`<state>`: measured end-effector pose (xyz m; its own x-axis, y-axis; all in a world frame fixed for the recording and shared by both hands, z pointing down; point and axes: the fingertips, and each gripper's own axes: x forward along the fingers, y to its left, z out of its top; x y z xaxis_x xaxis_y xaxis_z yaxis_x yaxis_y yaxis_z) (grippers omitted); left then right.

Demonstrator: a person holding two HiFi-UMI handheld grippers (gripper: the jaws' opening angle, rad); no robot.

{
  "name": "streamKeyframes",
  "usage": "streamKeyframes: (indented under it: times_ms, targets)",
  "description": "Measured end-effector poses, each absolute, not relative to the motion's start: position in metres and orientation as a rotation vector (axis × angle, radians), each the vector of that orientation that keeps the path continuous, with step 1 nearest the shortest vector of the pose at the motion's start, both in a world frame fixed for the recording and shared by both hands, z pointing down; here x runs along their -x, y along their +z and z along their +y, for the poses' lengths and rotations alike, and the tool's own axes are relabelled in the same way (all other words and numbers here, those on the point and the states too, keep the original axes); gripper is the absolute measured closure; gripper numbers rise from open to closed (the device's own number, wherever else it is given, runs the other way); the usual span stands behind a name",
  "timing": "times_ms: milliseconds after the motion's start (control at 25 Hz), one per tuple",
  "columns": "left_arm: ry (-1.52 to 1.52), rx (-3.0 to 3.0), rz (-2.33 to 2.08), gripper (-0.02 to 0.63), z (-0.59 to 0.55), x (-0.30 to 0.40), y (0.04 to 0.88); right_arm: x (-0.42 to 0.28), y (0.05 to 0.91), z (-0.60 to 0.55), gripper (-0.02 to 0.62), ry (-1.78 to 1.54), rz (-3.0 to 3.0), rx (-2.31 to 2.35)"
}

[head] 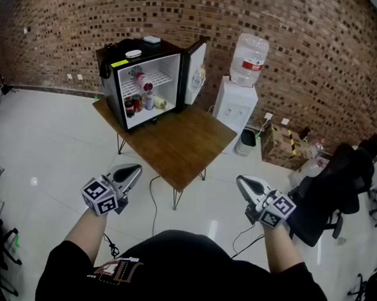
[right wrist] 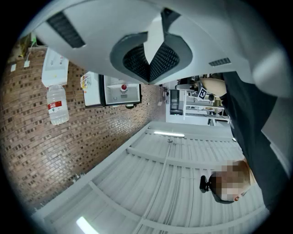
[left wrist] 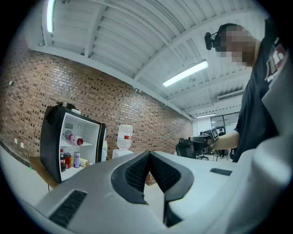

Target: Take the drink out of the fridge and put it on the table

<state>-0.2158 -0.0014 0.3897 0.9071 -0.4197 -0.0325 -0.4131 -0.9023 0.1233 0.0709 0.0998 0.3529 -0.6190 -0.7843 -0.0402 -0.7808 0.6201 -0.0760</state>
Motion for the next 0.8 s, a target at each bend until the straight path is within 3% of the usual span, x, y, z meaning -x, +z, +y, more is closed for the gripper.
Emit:
streamKeyframes:
  times_ms: [360,800]
  targets:
    - [-0.088,-2.912,-0.820,0.606,-0.063,0.184,0.362,-0.124,0.325,0.050,0.580,-0.056,2.719,1.397]
    - [-0.155,-2.770,-1.055,0.606,-0.222,0.174,0.339,-0.113,0.346,-0.052,0.572,-0.056,2.713,1.517]
